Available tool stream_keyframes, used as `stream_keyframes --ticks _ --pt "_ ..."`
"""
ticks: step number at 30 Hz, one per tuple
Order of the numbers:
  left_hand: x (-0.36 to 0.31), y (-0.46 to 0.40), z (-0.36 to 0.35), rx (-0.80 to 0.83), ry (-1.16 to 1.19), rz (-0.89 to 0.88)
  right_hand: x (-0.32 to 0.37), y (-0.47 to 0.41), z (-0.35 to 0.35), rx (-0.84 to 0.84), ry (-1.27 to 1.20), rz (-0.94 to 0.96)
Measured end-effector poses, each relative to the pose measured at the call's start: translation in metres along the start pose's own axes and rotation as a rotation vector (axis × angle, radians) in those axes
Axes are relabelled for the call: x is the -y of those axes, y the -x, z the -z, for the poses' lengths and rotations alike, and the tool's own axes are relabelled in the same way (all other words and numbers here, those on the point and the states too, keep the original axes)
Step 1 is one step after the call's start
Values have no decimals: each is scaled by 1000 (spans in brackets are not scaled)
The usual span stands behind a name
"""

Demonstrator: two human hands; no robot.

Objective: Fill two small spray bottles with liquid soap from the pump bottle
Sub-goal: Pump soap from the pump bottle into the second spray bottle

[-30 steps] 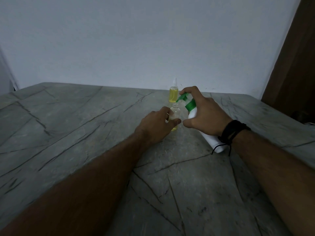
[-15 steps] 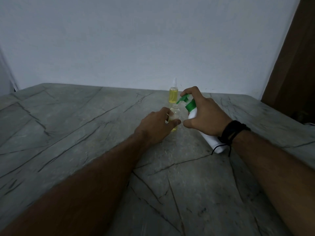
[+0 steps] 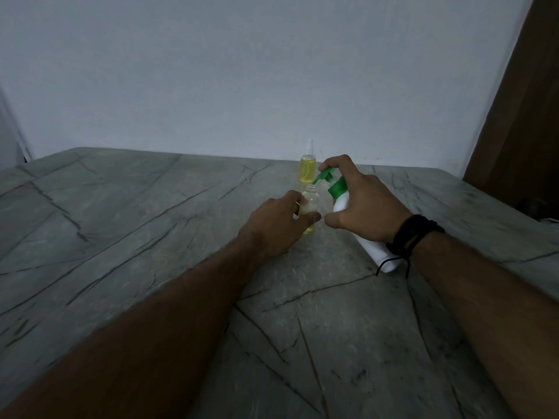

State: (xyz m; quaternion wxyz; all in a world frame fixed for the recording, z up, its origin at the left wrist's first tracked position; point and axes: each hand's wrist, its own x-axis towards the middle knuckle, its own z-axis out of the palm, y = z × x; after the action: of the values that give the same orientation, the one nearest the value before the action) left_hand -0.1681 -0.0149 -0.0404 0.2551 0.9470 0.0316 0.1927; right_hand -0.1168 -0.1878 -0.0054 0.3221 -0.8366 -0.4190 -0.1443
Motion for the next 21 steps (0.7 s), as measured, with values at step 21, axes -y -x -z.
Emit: stream_keyframes --ticks 21 --pt "3 -3 -2 2 7 2 2 -1 1 17 3 -4"
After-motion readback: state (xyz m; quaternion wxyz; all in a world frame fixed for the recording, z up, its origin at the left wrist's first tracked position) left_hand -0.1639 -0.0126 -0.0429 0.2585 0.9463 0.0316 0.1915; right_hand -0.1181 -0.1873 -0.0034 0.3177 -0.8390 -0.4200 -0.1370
